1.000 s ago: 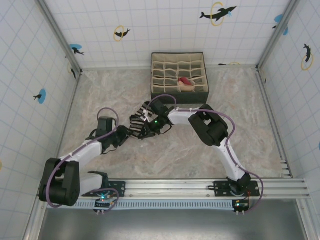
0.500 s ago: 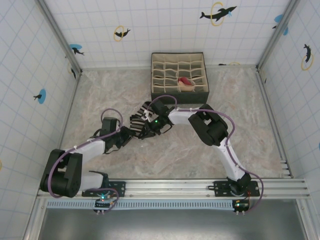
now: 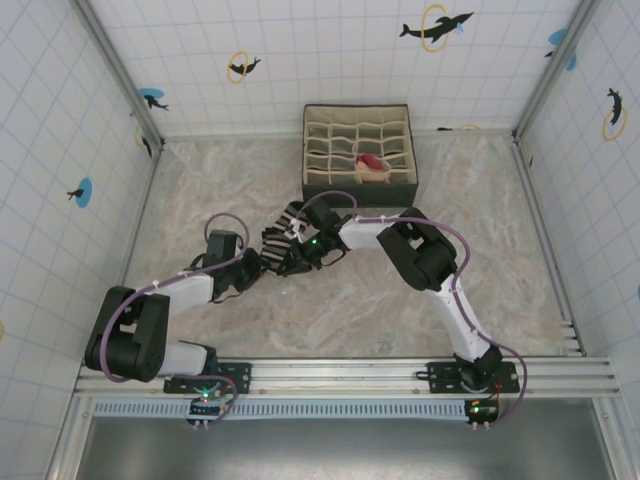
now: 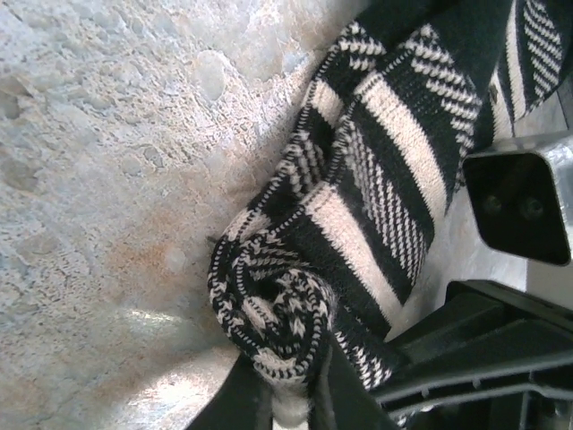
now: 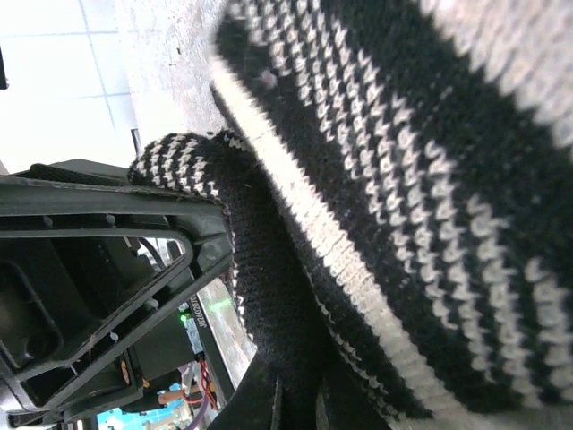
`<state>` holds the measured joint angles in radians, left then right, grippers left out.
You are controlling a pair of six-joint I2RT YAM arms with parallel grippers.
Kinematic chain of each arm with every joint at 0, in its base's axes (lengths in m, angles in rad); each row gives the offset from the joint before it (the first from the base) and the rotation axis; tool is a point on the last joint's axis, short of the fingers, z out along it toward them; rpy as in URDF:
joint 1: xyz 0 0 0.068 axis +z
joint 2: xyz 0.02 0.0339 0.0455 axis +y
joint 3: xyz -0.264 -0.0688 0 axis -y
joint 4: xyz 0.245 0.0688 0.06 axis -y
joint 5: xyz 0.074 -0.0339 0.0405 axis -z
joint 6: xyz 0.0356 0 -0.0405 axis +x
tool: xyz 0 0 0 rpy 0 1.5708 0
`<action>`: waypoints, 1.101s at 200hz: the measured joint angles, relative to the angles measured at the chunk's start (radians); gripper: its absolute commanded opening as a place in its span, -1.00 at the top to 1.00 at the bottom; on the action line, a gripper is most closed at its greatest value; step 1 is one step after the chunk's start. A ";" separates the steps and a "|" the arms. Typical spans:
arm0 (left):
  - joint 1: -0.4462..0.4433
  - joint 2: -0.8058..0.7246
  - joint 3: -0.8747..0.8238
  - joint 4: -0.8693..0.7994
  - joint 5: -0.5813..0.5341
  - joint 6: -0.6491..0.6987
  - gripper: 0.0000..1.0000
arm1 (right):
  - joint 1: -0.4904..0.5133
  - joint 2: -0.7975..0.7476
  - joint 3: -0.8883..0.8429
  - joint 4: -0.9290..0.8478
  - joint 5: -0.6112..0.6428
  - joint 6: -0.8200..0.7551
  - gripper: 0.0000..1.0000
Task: Roll the socks
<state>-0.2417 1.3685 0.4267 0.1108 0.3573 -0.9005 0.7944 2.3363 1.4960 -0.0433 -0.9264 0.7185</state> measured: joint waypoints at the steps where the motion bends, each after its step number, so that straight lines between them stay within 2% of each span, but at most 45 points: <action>1: 0.000 0.000 0.001 0.000 0.000 0.000 1.00 | 0.000 0.000 -0.001 0.001 0.000 0.002 0.48; 24: 0.000 0.014 0.028 -0.033 -0.003 0.013 1.00 | -0.003 -0.018 -0.011 0.034 0.001 0.003 0.19; 50: 0.000 0.016 0.061 -0.097 -0.003 0.040 1.00 | -0.003 -0.060 -0.027 0.037 0.057 -0.021 0.09; 81: 0.000 0.016 0.109 -0.210 -0.003 0.093 1.00 | 0.000 -0.137 -0.030 -0.021 0.192 -0.112 0.00; 107: 0.000 0.016 0.140 -0.293 0.005 0.130 1.00 | 0.020 -0.224 -0.032 -0.072 0.350 -0.224 -0.11; 133: 0.000 0.018 0.171 -0.376 0.020 0.156 1.00 | 0.077 -0.319 -0.068 -0.087 0.561 -0.360 -0.23; 183: 0.005 0.044 0.252 -0.508 0.037 0.218 1.00 | 0.280 -0.430 -0.218 -0.047 0.978 -0.641 -0.28; 220: 0.027 0.053 0.253 -0.541 0.069 0.233 1.00 | 0.433 -0.469 -0.399 0.108 1.245 -0.859 -0.30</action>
<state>-0.2146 1.4216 0.6800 -0.4305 0.4267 -0.6674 1.2274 1.8675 1.0966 0.0650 0.3183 -0.1406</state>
